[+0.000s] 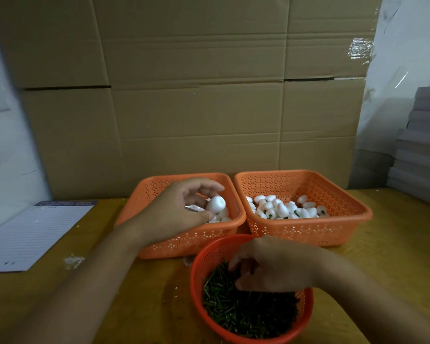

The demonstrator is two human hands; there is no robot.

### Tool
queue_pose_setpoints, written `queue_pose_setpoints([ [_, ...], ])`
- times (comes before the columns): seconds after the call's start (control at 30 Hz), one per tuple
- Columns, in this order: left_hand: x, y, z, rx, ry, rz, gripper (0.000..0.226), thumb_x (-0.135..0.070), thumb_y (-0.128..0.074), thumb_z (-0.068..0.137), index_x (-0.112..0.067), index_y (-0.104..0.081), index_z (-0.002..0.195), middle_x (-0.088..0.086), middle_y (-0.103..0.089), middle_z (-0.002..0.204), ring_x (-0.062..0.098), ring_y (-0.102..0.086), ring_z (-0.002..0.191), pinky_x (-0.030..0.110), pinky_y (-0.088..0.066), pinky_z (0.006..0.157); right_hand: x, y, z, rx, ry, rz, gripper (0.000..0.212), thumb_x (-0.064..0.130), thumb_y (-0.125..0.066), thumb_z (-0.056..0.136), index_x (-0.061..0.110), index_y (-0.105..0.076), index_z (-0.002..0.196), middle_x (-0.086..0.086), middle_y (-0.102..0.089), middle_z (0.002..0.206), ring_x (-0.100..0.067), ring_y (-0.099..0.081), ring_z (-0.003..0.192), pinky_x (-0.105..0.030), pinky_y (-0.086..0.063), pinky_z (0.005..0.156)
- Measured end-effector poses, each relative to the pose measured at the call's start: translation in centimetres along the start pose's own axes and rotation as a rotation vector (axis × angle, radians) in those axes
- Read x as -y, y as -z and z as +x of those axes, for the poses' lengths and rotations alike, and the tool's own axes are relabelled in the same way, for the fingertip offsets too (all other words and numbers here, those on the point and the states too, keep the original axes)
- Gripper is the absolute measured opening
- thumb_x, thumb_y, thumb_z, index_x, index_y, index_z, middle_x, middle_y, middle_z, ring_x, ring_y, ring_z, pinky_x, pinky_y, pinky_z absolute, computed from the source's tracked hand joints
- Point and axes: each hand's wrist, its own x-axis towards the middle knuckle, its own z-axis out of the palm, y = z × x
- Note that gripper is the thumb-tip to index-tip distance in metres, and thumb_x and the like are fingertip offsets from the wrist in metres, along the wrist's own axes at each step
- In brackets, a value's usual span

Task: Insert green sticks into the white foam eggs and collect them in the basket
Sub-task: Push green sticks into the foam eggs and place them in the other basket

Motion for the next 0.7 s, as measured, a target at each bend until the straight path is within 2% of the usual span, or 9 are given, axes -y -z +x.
queue_pose_setpoints([
  [0.1,-0.7,-0.5,-0.9,0.021,-0.026,-0.09,0.04,0.005,-0.076,0.083,-0.026,-0.073,0.108,-0.003,-0.073,0.112,0.016,-0.071,0.101,0.026,-0.058,0.083,0.0,0.0,0.1,-0.001,-0.002,-0.005,0.039,0.046,-0.064,0.092,0.035,-0.06,0.128,0.017,-0.063,0.103,0.003,-0.058,0.088,-0.014,-0.044,0.073],
  [0.23,-1.1,-1.2,-1.3,-0.002,-0.078,-0.129,0.032,0.012,-0.073,0.08,-0.019,-0.07,0.09,-0.002,-0.074,0.097,0.022,-0.071,0.104,0.031,-0.058,0.087,-0.1,-0.2,0.2,0.002,-0.003,-0.007,0.038,0.046,-0.064,0.092,0.035,-0.06,0.128,0.016,-0.065,0.104,0.002,-0.059,0.09,-0.016,-0.046,0.076],
  [0.33,-1.4,-1.3,-1.4,-0.009,-0.122,-0.158,0.022,0.001,-0.074,0.077,-0.02,-0.069,0.084,0.0,-0.074,0.096,0.023,-0.071,0.104,0.029,-0.057,0.088,-0.2,-0.3,0.3,-0.008,0.002,-0.007,0.039,0.046,-0.065,0.092,0.035,-0.06,0.128,0.018,-0.062,0.1,0.006,-0.056,0.084,-0.013,-0.042,0.072],
  [0.43,-1.6,-1.2,-1.4,-0.008,-0.135,-0.176,0.027,0.001,-0.075,0.076,-0.025,-0.071,0.081,0.003,-0.074,0.097,0.02,-0.071,0.101,0.028,-0.057,0.088,-0.3,-0.3,0.3,-0.012,-0.001,-0.007,0.039,0.047,-0.065,0.091,0.036,-0.059,0.128,0.018,-0.062,0.099,0.008,-0.055,0.081,-0.012,-0.041,0.07],
  [0.57,-1.4,-1.1,-1.3,0.001,-0.104,-0.157,0.031,0.002,-0.075,0.075,-0.026,-0.071,0.087,0.001,-0.073,0.098,0.018,-0.071,0.101,0.032,-0.058,0.088,-0.4,-0.4,0.3,-0.011,0.003,-0.008,0.039,0.047,-0.065,0.091,0.036,-0.06,0.128,0.021,-0.06,0.097,0.009,-0.054,0.08,-0.011,-0.04,0.07],
  [0.7,-0.9,-1.0,-1.3,0.009,-0.029,-0.183,0.036,-0.006,-0.079,0.081,-0.032,-0.07,0.105,0.001,-0.072,0.109,0.029,-0.071,0.101,0.04,-0.058,0.089,-0.3,-0.3,0.3,-0.012,0.008,-0.018,0.039,0.047,-0.064,0.092,0.036,-0.059,0.129,0.021,-0.059,0.097,0.01,-0.053,0.08,-0.011,-0.038,0.069],
])
